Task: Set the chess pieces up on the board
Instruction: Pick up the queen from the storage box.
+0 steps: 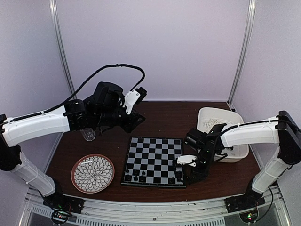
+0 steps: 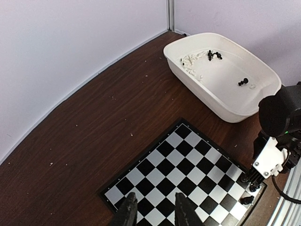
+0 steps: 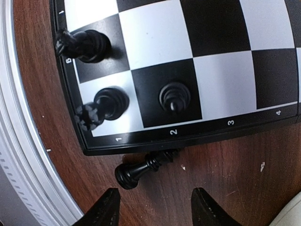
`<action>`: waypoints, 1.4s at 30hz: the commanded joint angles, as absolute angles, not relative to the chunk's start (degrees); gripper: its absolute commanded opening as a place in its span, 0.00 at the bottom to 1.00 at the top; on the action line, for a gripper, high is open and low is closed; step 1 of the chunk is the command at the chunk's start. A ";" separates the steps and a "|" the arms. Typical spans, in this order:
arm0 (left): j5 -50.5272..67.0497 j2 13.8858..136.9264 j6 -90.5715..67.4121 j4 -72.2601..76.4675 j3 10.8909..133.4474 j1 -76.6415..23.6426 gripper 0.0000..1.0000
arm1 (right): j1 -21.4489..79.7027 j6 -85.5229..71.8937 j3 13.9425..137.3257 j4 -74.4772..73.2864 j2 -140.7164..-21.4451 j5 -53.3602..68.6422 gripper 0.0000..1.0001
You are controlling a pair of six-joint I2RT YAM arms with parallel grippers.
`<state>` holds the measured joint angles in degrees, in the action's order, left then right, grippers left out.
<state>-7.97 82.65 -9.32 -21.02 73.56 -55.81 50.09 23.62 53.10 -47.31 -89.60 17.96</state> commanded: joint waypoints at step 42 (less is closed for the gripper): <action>-5.61 80.23 -9.89 -17.61 70.75 -55.35 0.31 | 45.75 20.34 56.24 -47.97 -92.67 11.09 0.16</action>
